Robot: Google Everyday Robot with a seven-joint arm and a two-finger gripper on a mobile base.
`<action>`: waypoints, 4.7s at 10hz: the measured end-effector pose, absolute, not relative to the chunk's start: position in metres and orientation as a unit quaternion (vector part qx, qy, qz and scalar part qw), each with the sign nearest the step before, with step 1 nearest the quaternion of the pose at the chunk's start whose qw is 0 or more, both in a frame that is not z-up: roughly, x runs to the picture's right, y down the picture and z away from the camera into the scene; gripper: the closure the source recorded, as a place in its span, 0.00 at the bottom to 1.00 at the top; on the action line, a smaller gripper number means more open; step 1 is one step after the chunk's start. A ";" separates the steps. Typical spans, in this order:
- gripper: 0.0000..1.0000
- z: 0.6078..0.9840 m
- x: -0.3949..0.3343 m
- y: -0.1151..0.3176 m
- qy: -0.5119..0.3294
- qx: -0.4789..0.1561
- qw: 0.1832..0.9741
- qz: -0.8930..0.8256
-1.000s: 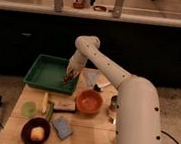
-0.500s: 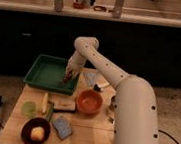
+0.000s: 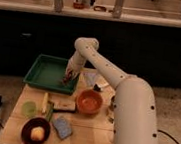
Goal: Place grapes in tray
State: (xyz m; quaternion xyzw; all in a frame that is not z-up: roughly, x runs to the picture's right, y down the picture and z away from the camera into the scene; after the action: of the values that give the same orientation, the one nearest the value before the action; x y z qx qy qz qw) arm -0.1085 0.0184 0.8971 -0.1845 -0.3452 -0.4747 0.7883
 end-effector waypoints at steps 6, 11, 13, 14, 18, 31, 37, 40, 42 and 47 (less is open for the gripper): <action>1.00 0.899 -0.126 0.017 -0.331 -0.199 0.778 -0.494; 1.00 0.898 -0.141 0.012 -0.318 -0.209 0.768 -0.515; 1.00 0.897 -0.146 0.010 -0.317 -0.210 0.763 -0.522; 1.00 0.897 -0.149 0.009 -0.318 -0.210 0.761 -0.524; 0.79 0.900 -0.155 0.006 -0.327 -0.214 0.753 -0.529; 0.20 0.900 -0.162 0.003 -0.335 -0.216 0.748 -0.531; 0.20 0.898 -0.161 0.004 -0.340 -0.214 0.748 -0.528; 0.20 0.897 -0.160 0.005 -0.340 -0.214 0.749 -0.527; 0.20 0.896 -0.160 0.004 -0.340 -0.213 0.749 -0.527; 0.20 0.893 -0.158 0.002 -0.344 -0.203 0.749 -0.529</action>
State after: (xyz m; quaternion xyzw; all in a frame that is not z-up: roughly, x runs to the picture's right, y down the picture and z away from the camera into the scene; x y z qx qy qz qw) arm -0.1585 0.0022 0.8932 -0.2034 -0.3441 -0.5289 0.7487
